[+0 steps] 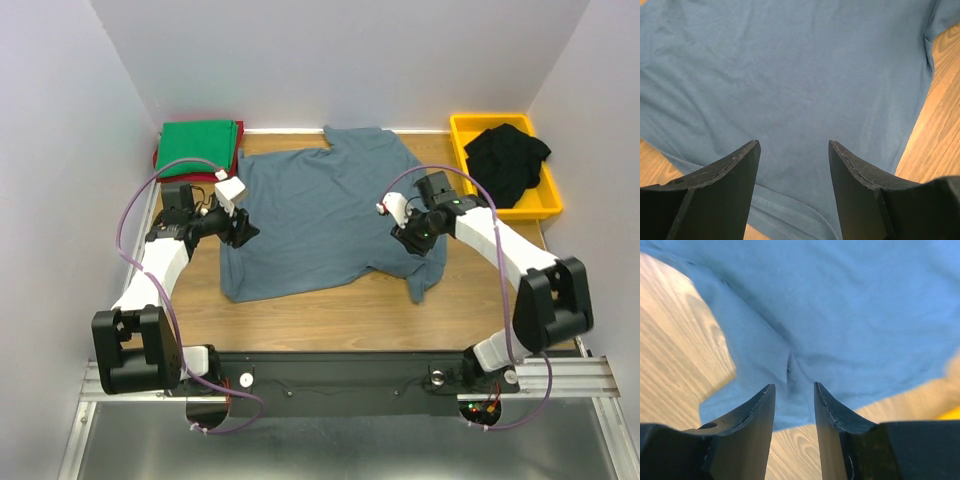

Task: Fold and stack the t-shirts
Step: Flatten the tshirt out

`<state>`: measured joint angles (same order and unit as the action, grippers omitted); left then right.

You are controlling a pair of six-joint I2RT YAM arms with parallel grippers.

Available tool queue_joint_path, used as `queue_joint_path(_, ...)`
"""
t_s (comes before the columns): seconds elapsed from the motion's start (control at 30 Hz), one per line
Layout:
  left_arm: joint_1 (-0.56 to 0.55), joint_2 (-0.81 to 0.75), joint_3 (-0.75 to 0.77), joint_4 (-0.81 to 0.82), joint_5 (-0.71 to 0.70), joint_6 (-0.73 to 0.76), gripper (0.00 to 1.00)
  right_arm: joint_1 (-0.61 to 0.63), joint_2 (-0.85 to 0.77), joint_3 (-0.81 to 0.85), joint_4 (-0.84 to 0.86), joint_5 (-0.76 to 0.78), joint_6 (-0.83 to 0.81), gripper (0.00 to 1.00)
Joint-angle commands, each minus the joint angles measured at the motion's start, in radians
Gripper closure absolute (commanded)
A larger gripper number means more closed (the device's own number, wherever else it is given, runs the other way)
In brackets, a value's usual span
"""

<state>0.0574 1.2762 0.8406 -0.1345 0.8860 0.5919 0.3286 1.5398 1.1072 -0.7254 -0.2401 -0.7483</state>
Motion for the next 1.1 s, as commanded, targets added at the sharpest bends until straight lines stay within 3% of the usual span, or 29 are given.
queue_joint_path(0.0, 0.009, -0.024, 0.018, 0.041, 0.021, -0.023, 0.32, 0.026, -0.125, 0.023, 0.001, -0.054, -0.017, 0.58)
queue_joint_path(0.23, 0.009, -0.018, 0.018, 0.061, 0.024, -0.041, 0.32, 0.207, -0.19, -0.131, 0.014, 0.011, -0.005, 0.73)
queue_joint_path(0.57, 0.009, -0.012, 0.028, 0.058, 0.022, -0.032, 0.32, 0.237, -0.073, -0.233, 0.239, 0.202, 0.066, 0.65)
queue_joint_path(0.87, 0.009, -0.012, 0.018, 0.055, 0.019, -0.021, 0.32, 0.237, 0.032, -0.23, 0.276, 0.19, 0.096, 0.62)
queue_joint_path(0.97, 0.01, -0.014, 0.018, 0.05, 0.016, -0.017, 0.32, 0.237, 0.062, -0.231, 0.285, 0.196, 0.096, 0.69)
queue_joint_path(1.07, 0.01, -0.015, 0.022, 0.047, 0.016, -0.012, 0.32, 0.236, 0.072, -0.236, 0.285, 0.211, 0.101, 0.83)
